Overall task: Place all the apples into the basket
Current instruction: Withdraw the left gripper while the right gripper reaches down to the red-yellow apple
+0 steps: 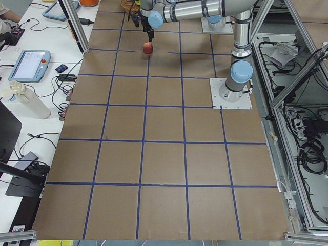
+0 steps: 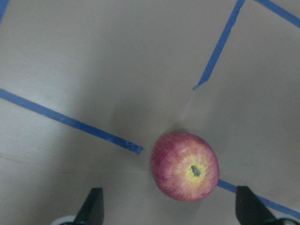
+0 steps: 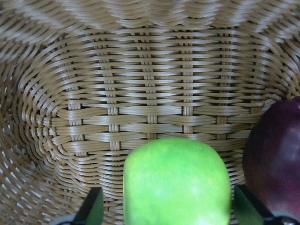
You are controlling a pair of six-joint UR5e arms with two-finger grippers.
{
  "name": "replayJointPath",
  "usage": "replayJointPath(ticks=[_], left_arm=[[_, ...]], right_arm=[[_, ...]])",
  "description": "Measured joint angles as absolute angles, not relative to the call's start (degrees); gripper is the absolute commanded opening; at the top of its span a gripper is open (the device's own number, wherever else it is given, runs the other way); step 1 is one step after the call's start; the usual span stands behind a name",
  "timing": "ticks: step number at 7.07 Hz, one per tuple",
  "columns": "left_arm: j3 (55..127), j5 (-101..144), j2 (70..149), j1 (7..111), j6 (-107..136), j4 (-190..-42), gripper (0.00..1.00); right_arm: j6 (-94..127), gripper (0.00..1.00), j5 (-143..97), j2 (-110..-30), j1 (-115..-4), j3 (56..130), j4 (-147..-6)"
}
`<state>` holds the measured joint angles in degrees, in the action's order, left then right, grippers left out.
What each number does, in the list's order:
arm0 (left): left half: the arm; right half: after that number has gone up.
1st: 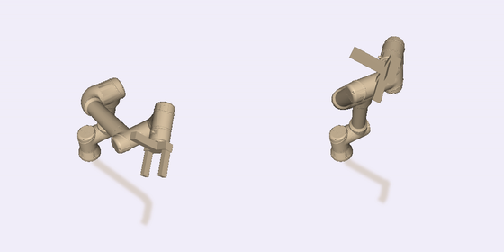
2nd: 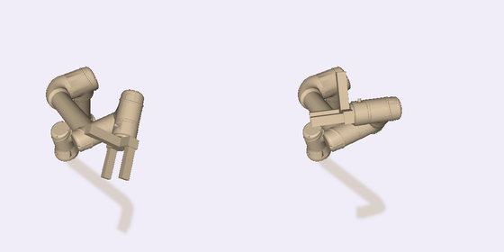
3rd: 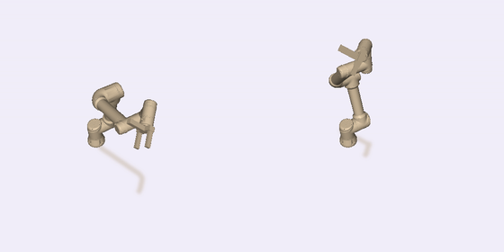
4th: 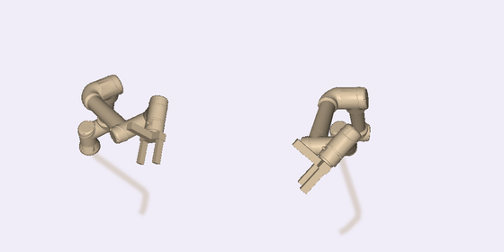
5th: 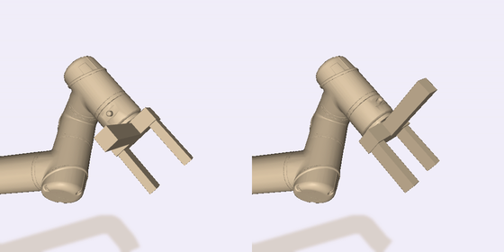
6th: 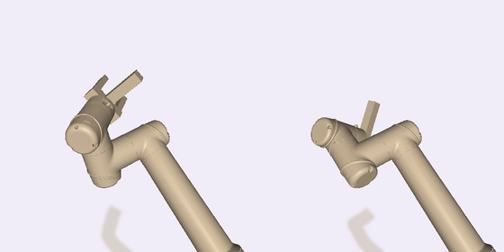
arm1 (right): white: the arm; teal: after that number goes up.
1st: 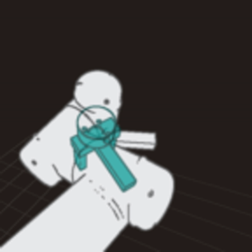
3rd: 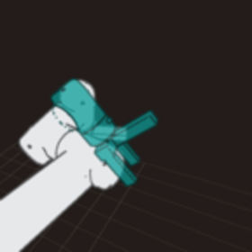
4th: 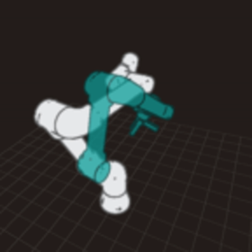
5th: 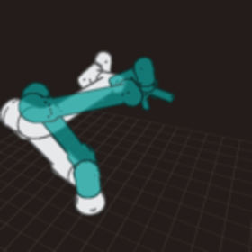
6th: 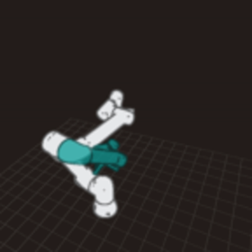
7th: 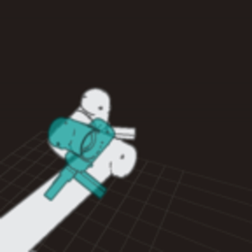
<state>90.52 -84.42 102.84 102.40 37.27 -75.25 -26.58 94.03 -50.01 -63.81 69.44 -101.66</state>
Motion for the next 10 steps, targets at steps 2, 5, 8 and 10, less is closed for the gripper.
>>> replayJointPath(ticks=[2, 5, 8, 10], left_arm=[[89.8, -85.0, 94.9, 97.1, 23.6, -86.9, 1.00], [89.4, -88.8, 90.0, 91.3, -1.2, -89.3, 1.00], [89.2, -89.4, 89.6, 90.3, -7.6, -89.4, 1.00], [88.3, -89.6, 89.4, 89.9, -4.5, -91.3, 1.00]], right_arm=[[-27.0, 1.00, 94.1, -51.8, -64.4, 69.1, -100.7], [-15.3, 1.00, 91.1, -58.6, -74.7, 69.2, -93.0], [10.9, 1.00, 85.5, -60.9, -89.3, 69.6, -89.2], [22.8, 1.00, 84.6, -59.1, -96.6, 70.4, -91.8]])
